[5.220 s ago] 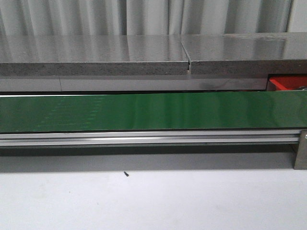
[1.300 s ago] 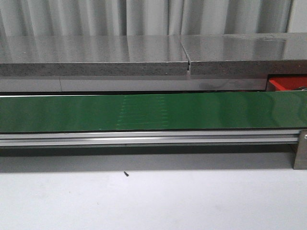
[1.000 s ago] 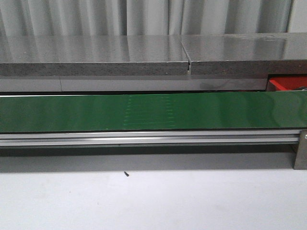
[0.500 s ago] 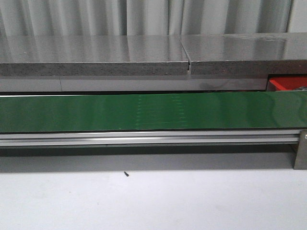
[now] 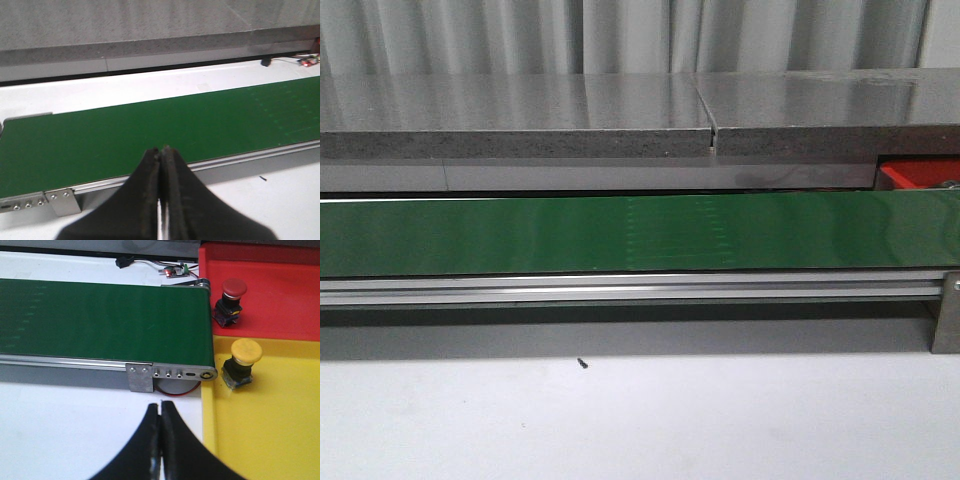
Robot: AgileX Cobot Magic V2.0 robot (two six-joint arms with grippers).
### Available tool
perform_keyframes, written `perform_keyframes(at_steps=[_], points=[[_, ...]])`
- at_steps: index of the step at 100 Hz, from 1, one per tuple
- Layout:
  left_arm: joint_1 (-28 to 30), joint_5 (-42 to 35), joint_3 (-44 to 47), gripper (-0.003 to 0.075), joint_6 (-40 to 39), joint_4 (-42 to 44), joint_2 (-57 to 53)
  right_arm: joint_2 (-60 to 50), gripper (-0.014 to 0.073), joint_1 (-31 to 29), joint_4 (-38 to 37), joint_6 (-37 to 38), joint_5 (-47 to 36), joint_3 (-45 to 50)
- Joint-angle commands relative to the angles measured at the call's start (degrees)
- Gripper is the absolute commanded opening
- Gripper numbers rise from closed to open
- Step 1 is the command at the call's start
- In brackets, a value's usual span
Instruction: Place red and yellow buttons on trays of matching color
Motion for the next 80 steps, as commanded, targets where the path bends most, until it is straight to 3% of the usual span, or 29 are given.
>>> perform_keyframes(at_steps=[1,30,60,70,80], points=[[0.4,-5.5,-1.5,-0.0019,-5.4,3.8,3.5,0.3,-0.0114,0.1,-0.3,-0.2,-3.7,-1.4],[6.2,-10.2,-1.5,-0.0019,-8.2,3.5,15.6,0.3,-0.0114,0.1,-0.3,-0.2,-3.7,-1.4],[21.6,-9.8,-5.0,-0.0011,-8.2,2.1,29.8,0.3,-0.0114,0.1,-0.3,-0.2,-3.7,-1.4],[26.5,-8.1,-7.8,0.0062,-7.7,2.1,35.5,0.3,-0.0114,0.1,-0.3,-0.2,-3.7,-1.4],[30.1,-7.1,-10.8,0.0266,-7.5,2.1,40.6,0.3,-0.0114,0.1,-0.3,-0.2,-3.7,-1.4]])
